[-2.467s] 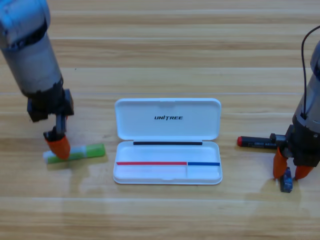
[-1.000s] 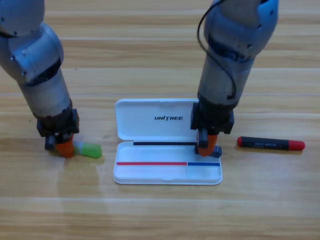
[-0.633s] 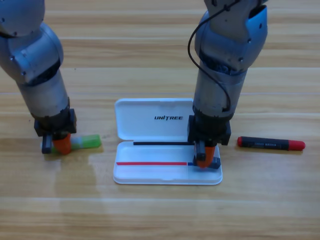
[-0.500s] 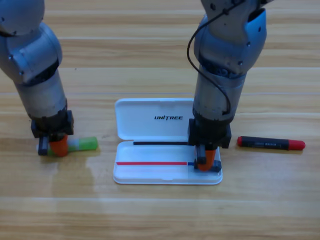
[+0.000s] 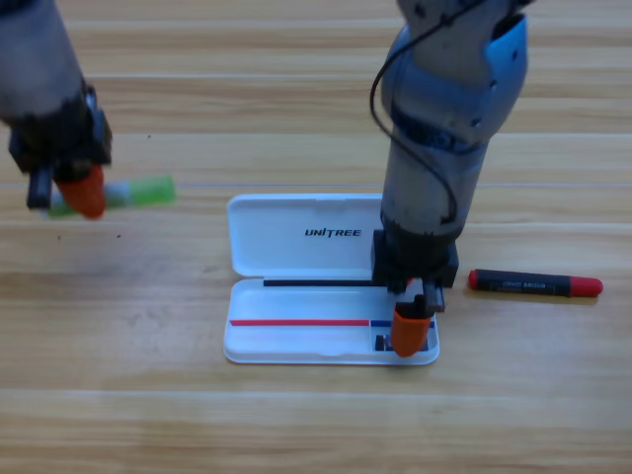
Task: Clean up eraser and pencils
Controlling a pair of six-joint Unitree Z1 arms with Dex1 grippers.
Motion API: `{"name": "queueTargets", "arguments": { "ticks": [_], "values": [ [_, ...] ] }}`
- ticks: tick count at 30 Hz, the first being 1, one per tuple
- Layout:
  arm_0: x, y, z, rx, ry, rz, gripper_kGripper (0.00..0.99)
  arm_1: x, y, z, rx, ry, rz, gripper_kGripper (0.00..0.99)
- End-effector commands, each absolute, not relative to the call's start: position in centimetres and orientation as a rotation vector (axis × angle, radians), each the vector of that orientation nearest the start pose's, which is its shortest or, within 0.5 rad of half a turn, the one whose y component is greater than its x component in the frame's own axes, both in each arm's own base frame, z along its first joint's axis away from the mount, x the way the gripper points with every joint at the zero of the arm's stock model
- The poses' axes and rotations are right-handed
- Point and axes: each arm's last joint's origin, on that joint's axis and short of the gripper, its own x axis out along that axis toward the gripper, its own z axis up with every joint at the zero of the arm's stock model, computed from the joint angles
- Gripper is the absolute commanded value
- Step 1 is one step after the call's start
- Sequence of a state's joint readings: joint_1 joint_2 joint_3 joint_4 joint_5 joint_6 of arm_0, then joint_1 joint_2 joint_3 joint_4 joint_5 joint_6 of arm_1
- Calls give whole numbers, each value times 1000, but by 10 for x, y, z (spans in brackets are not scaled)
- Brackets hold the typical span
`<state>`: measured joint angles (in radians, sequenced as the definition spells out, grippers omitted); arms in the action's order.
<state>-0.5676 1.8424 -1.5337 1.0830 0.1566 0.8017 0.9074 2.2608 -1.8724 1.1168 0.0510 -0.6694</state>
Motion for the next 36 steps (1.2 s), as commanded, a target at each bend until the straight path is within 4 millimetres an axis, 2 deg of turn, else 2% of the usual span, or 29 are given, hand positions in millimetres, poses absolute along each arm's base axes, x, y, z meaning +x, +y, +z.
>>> {"name": "queueTargets", "arguments": {
  "ticks": [1,4,7,11,17,21,26,34,36],
  "values": [
    [274,-200,345,1188,1062,-915,0,257,324,275,-1125,1097,1212,990],
    [267,-217,356,1212,1007,-949,0,264,302,266,-1162,1159,1131,990],
    [260,-237,355,1234,972,-1013,0,276,280,250,-1170,1247,1073,988],
    [255,-269,332,1270,993,-1093,0,300,254,227,-1189,1304,1057,980],
    [252,-311,291,1325,1054,-1172,0,343,225,191,-1229,1264,986,948],
    [256,-331,266,1342,1084,-1199,0,353,222,176,-1242,1269,1009,927],
    [260,-348,245,1345,1119,-1206,0,356,227,168,-1229,1262,1072,893],
    [265,-355,219,1344,1172,-1204,0,349,236,165,-1195,1227,1195,821],
    [265,-356,213,1340,1179,-1209,0,348,237,163,-1195,1229,1213,747]
  ]
}}
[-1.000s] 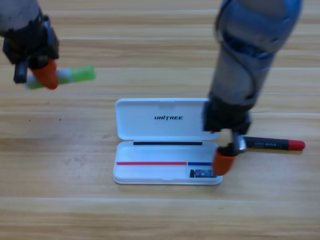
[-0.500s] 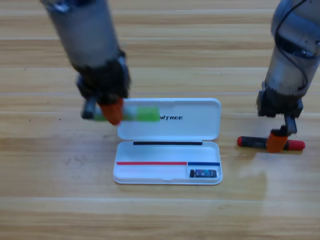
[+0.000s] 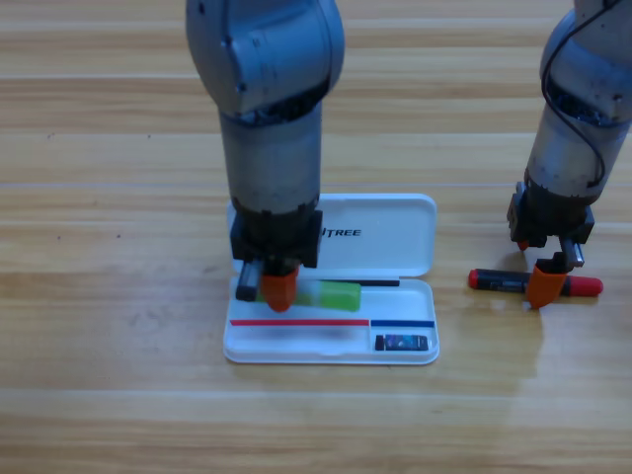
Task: Clean up eraser and pencils
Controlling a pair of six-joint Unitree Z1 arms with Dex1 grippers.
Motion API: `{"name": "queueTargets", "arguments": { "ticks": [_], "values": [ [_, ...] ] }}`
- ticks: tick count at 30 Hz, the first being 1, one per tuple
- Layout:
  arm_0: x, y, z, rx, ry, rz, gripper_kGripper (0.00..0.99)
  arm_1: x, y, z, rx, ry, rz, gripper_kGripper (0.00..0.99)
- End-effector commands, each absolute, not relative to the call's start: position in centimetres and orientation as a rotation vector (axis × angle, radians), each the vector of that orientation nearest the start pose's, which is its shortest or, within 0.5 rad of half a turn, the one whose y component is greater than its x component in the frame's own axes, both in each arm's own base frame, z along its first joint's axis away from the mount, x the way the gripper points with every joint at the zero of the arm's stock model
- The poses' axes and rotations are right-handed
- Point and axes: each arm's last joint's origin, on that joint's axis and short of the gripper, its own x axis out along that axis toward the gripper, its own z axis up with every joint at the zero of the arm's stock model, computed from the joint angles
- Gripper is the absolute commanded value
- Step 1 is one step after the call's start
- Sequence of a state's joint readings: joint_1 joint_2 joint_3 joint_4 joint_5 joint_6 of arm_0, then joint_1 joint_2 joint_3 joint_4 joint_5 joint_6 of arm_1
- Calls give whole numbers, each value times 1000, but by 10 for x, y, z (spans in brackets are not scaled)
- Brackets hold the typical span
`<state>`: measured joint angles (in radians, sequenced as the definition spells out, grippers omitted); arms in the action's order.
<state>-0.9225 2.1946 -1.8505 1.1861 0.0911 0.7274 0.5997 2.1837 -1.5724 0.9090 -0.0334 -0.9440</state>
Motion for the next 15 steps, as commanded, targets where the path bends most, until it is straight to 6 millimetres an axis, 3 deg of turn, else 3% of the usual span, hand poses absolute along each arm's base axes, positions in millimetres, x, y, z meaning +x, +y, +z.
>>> {"name": "queueTargets", "arguments": {
  "ticks": [1,3,6,15],
  "values": [
    [265,-356,211,1335,1181,-1212,0,348,237,161,-1198,1233,1218,695],
    [265,-357,207,1329,1189,-1211,0,346,237,158,-1209,1247,1242,482],
    [266,-358,206,1324,1189,-1216,0,344,236,151,-1218,1267,1263,21],
    [264,-355,200,1322,1203,-1222,0,347,233,152,-1282,1282,1190,0]
  ]
}}
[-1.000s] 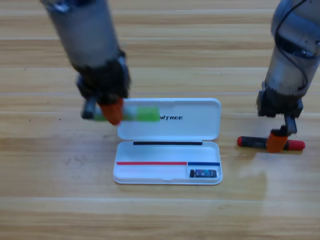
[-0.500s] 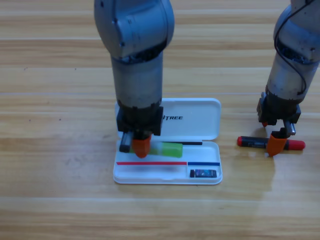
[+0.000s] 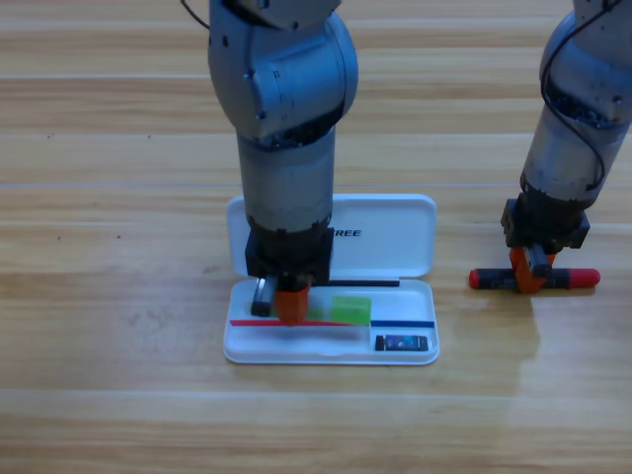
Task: Clean up eraser and pencils
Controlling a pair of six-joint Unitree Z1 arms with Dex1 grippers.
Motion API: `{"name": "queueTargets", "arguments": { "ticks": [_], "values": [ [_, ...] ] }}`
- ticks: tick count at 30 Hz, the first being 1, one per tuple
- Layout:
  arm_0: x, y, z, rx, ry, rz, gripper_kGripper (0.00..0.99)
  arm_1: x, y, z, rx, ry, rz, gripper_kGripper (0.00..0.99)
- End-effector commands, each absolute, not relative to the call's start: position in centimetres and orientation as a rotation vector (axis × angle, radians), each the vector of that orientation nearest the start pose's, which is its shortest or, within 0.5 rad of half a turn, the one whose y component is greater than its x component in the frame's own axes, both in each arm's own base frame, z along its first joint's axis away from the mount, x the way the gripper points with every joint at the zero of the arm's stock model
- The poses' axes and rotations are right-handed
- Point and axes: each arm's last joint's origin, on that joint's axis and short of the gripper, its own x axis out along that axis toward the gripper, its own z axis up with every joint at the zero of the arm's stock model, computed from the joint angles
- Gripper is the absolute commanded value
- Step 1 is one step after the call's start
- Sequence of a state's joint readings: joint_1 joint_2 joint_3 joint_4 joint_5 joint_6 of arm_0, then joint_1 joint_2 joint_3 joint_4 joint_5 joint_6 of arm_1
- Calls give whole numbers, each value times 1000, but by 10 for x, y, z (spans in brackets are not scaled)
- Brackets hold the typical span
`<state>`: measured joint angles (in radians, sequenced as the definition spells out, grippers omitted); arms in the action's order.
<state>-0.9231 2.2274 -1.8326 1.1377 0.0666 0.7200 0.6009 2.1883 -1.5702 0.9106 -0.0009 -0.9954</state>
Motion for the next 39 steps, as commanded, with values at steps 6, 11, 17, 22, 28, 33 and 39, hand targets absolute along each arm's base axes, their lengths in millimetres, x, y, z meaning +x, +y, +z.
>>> {"name": "queueTargets", "arguments": {
  "ticks": [6,11,17,22,28,33,39],
  "values": [
    [263,-352,200,1317,1215,-1216,0,333,228,198,-1268,1255,1157,0],
    [264,-349,202,1314,1218,-1210,0,312,227,236,-1232,1196,1186,0],
    [264,-349,201,1314,1219,-1208,0,295,229,254,-1201,1177,1227,0],
    [264,-349,202,1312,1217,-1209,0,287,233,260,-1178,1164,1250,0],
    [263,-348,201,1313,1224,-1208,765,286,235,261,-1176,1159,1255,0],
    [263,-348,202,1309,1224,-1210,990,285,235,261,-1165,1157,1265,0],
    [263,-348,201,1310,1226,-1207,990,286,237,262,-1158,1150,1273,0]
  ]
}}
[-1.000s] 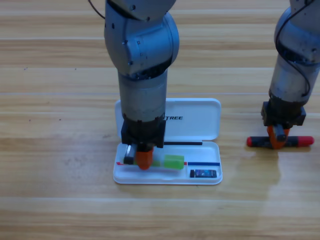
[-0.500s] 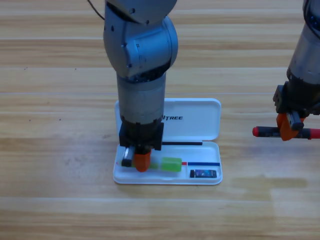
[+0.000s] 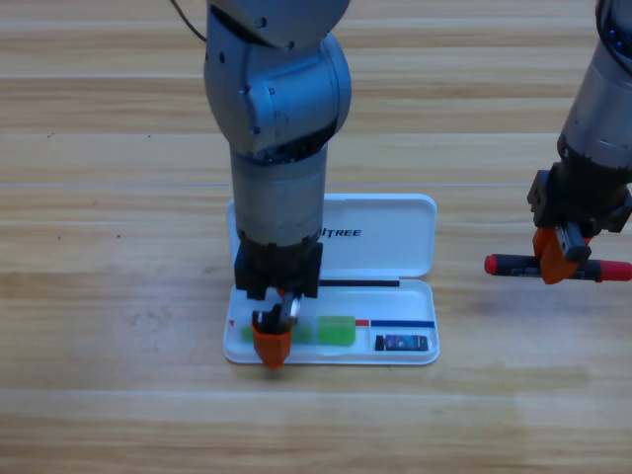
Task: Clean up eraser and pencils
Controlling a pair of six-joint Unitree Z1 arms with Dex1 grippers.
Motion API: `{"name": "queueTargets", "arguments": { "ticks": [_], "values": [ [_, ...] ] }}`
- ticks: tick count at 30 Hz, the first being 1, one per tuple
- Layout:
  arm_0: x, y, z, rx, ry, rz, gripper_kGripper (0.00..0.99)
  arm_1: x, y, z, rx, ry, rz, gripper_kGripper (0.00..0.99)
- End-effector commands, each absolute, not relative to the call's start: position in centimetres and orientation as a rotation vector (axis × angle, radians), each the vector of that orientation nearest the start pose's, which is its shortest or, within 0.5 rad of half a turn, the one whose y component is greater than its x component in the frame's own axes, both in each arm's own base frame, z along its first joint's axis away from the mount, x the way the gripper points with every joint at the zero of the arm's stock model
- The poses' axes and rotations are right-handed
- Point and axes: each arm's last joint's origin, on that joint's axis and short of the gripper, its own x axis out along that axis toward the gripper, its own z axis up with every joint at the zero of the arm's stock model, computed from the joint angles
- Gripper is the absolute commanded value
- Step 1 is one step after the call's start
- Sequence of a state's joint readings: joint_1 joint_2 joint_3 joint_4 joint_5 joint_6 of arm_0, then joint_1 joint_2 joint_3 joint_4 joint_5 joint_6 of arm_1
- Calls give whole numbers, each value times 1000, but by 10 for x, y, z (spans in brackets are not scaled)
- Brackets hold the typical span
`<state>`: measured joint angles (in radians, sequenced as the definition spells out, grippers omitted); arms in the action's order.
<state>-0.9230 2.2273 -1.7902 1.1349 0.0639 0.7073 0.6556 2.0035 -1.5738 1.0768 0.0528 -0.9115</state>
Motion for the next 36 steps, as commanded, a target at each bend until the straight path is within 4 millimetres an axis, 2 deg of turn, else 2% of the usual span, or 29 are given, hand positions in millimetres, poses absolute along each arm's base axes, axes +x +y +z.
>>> {"name": "queueTargets", "arguments": {
  "ticks": [1,6,8,10,13,16,18,19,21,22,25,29,35,36],
  "values": [
    [262,-348,201,1311,1225,-1208,990,286,237,262,-1158,1150,1273,0],
    [262,-346,210,1307,1208,-1203,990,278,242,268,-1164,1121,1295,0],
    [259,-341,227,1304,1173,-1191,990,271,251,274,-1163,1091,1316,0],
    [259,-326,254,1279,1130,-1166,990,266,263,275,-1168,1072,1329,0],
    [262,-285,308,1229,1056,-1071,990,264,292,265,-1179,1074,1348,0],
    [260,-221,366,1161,957,-960,990,266,328,253,-1190,1077,1363,0],
    [257,-177,392,1102,917,-885,990,270,349,242,-1203,1072,1365,0],
    [256,-158,398,1070,918,-856,990,272,359,237,-1212,1067,1367,0],
    [258,-128,399,1024,956,-790,990,275,378,226,-1237,1056,1363,0],
    [259,-122,395,1017,977,-782,990,277,386,221,-1245,1051,1359,0],
    [263,-117,379,1010,1016,-791,990,283,405,204,-1279,1049,1346,0],
    [264,-118,358,986,1034,-797,990,289,416,187,-1307,1052,1326,0],
    [264,-118,343,983,1046,-796,989,288,418,184,-1291,1069,1311,0],
    [264,-118,341,985,1050,-796,989,287,418,185,-1286,1071,1307,35]
  ]
}}
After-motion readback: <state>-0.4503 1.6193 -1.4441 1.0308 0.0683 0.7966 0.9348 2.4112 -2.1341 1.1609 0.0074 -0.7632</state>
